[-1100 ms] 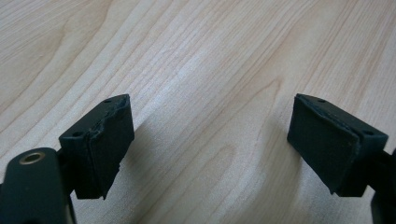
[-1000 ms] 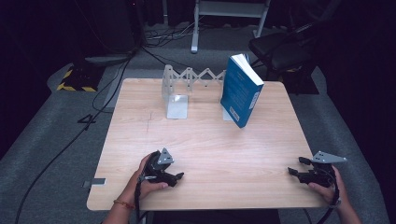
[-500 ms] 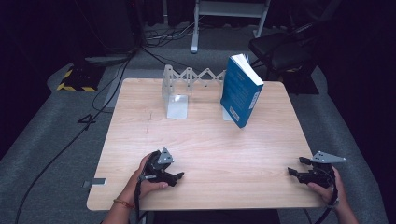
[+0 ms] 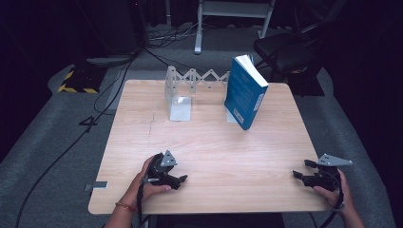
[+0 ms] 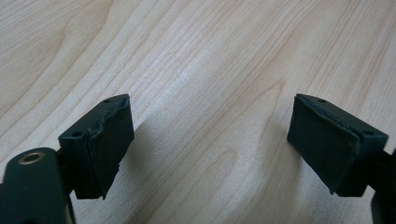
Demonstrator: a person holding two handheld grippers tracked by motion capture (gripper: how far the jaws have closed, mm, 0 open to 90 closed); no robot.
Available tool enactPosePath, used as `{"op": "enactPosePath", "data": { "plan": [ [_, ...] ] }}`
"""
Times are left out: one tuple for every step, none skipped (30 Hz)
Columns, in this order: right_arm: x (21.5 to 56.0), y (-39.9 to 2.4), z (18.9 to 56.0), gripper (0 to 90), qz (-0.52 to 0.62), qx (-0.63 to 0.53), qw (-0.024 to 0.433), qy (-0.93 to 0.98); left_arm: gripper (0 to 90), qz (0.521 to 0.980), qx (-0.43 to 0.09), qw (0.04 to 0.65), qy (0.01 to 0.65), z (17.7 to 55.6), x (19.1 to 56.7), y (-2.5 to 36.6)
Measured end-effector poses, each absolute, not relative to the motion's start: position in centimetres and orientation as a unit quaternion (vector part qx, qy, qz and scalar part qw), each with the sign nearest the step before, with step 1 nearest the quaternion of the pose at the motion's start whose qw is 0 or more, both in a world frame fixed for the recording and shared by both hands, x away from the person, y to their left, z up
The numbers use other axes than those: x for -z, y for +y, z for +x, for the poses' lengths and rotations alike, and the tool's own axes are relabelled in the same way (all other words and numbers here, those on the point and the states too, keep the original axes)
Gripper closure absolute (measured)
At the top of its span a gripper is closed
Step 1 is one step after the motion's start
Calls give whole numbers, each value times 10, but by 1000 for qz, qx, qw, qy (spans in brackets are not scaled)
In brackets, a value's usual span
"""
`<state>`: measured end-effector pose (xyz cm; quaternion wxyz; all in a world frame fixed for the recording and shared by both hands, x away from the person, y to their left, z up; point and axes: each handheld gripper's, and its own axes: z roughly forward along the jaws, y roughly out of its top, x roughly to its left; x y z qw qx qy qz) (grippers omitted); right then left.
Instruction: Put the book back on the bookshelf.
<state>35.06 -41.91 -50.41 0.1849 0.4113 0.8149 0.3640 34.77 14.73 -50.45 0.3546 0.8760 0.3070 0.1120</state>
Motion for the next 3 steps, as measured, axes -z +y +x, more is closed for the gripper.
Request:
{"op": "enactPosePath", "data": {
  "plan": [
    [504,-419,351,236,411,-364,185,815,148,876,-112,355,307,348,504,147],
    [504,-419,351,236,412,-364,185,815,148,876,-112,355,307,348,504,147],
    [504,-419,351,236,411,-364,185,815,148,876,-112,355,307,348,504,147]
  ]
}}
